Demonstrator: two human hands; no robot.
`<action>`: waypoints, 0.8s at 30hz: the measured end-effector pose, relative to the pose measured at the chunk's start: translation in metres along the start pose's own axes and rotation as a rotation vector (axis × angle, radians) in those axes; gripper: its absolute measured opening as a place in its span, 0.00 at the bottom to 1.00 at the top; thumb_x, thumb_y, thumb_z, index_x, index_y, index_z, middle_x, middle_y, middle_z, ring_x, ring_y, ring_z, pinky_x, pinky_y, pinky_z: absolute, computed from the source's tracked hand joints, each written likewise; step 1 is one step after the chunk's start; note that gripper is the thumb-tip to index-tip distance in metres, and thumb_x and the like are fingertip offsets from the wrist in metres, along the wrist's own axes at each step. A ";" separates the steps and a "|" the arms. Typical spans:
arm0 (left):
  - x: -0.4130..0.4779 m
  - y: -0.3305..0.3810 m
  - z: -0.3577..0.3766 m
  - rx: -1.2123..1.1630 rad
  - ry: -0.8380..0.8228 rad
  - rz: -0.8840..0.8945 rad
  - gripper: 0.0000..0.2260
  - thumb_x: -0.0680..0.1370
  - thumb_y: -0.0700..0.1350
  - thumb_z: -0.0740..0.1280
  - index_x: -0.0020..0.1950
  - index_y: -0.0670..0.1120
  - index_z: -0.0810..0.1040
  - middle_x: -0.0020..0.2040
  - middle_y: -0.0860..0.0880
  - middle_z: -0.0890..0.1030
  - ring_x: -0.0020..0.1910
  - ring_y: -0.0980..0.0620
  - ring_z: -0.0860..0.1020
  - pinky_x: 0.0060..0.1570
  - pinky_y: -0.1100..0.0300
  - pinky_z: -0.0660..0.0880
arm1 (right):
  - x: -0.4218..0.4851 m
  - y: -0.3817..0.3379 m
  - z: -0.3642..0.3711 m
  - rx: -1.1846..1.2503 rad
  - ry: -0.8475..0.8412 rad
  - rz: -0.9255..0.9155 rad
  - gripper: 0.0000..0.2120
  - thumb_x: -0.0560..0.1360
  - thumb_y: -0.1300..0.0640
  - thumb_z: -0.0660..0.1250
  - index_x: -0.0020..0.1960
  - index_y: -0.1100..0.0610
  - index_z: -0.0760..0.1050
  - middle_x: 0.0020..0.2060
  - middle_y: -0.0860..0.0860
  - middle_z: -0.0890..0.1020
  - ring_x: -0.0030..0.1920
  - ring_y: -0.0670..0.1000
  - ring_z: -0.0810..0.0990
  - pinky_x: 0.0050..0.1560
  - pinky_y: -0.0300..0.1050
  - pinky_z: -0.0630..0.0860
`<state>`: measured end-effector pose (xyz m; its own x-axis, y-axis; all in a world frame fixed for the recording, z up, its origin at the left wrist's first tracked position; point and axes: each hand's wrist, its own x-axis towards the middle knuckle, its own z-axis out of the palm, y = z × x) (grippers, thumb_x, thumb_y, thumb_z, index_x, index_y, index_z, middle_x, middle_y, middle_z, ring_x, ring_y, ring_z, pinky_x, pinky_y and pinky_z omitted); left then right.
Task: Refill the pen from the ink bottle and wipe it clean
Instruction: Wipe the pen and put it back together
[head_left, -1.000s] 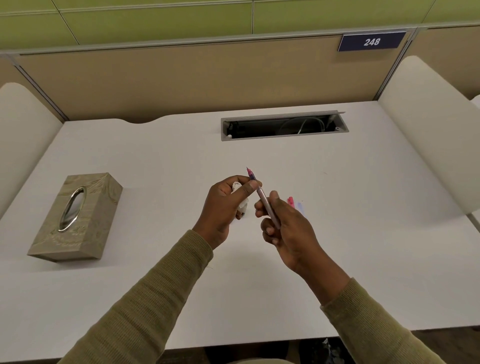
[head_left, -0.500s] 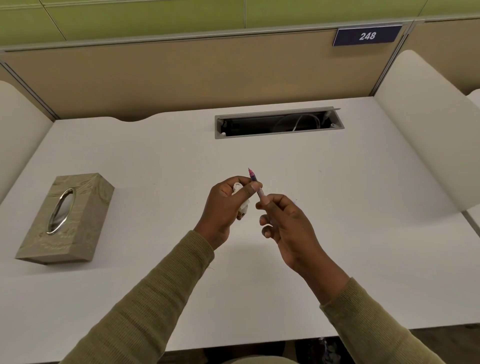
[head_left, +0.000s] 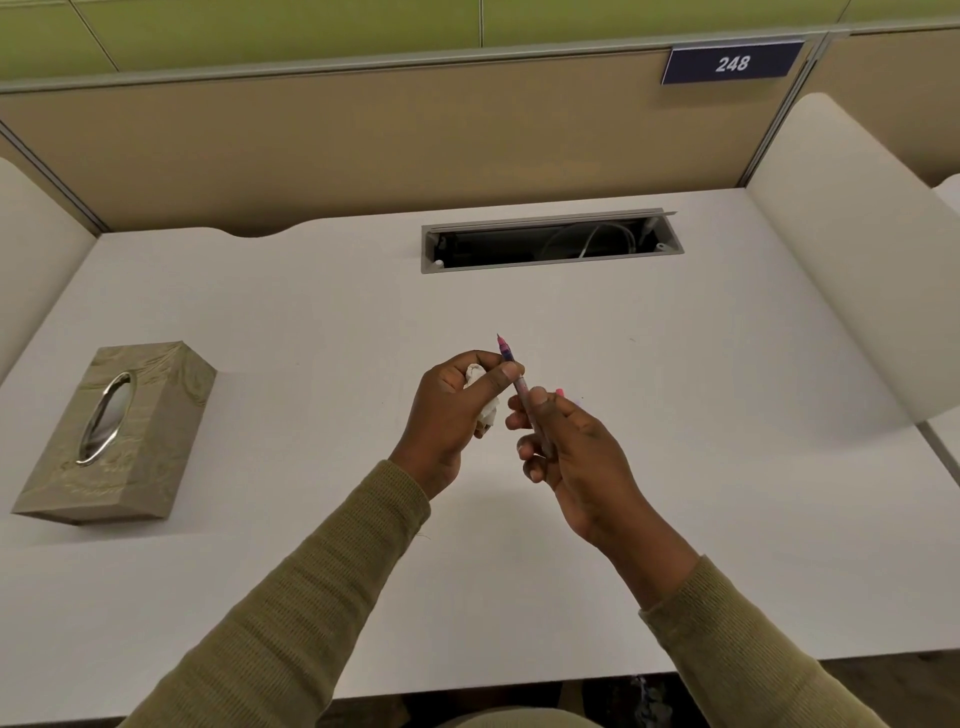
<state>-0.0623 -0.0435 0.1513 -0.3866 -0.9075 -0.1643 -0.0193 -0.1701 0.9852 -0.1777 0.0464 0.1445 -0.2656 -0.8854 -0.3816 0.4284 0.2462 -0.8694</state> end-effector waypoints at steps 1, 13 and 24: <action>0.000 0.000 0.001 0.002 0.002 0.002 0.08 0.77 0.43 0.70 0.50 0.38 0.82 0.25 0.52 0.67 0.26 0.52 0.64 0.28 0.59 0.64 | 0.000 0.000 -0.001 -0.003 -0.004 0.004 0.14 0.79 0.48 0.67 0.55 0.58 0.80 0.42 0.51 0.83 0.33 0.48 0.75 0.31 0.41 0.70; -0.001 -0.004 0.012 -0.002 0.033 0.005 0.07 0.77 0.42 0.70 0.48 0.37 0.82 0.25 0.50 0.67 0.26 0.51 0.64 0.29 0.59 0.64 | 0.001 -0.002 -0.010 -0.068 -0.059 0.029 0.12 0.80 0.50 0.66 0.55 0.57 0.79 0.43 0.52 0.83 0.35 0.48 0.77 0.33 0.42 0.72; 0.000 -0.010 0.021 -0.002 0.083 -0.001 0.07 0.76 0.39 0.71 0.46 0.35 0.81 0.26 0.48 0.68 0.26 0.51 0.65 0.28 0.59 0.64 | 0.005 0.000 -0.020 -0.149 -0.025 -0.002 0.11 0.80 0.51 0.65 0.51 0.59 0.80 0.42 0.51 0.84 0.39 0.47 0.79 0.37 0.42 0.74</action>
<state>-0.0814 -0.0336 0.1425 -0.3091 -0.9360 -0.1685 -0.0179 -0.1714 0.9850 -0.1961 0.0501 0.1363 -0.2441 -0.8949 -0.3736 0.2942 0.2988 -0.9078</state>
